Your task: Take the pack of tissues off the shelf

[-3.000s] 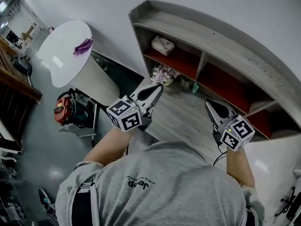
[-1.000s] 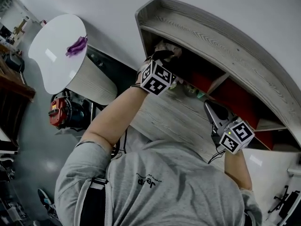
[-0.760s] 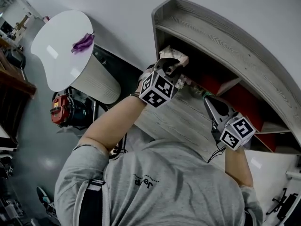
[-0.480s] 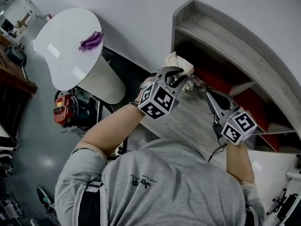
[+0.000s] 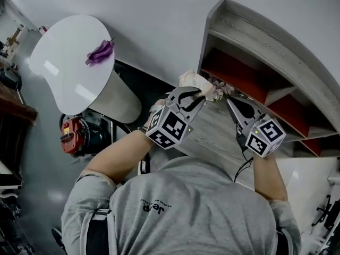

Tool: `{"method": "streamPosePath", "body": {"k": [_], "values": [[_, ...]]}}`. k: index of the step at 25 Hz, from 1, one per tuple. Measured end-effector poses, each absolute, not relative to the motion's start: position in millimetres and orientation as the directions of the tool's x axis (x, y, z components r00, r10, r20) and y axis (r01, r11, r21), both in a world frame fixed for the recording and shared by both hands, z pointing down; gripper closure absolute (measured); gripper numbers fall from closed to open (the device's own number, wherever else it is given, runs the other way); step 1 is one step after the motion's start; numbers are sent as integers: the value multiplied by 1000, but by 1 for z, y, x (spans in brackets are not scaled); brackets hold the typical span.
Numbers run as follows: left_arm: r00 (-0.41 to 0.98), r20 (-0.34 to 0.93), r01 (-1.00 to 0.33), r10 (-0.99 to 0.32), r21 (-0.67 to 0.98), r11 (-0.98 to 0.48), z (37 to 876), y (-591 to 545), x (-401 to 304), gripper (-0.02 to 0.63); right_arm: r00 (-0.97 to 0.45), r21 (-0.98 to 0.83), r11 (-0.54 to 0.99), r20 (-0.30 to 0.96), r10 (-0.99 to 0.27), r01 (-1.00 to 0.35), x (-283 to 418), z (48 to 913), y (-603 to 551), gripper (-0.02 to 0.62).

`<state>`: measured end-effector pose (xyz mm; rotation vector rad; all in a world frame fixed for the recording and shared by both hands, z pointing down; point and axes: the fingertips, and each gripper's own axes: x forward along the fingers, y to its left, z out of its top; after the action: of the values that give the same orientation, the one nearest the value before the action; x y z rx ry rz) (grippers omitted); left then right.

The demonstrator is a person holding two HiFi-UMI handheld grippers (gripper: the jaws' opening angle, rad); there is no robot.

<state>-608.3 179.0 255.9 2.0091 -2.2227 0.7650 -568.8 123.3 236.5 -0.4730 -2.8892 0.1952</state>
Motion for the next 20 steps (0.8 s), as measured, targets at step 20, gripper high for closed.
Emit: {"method": "streamPosePath", "body": {"k": [20], "values": [[-23,490,-976,-872,-202,-88,360,170,-547,494,-940,-269,951,258,225,153,-508,336,99,587]]}}
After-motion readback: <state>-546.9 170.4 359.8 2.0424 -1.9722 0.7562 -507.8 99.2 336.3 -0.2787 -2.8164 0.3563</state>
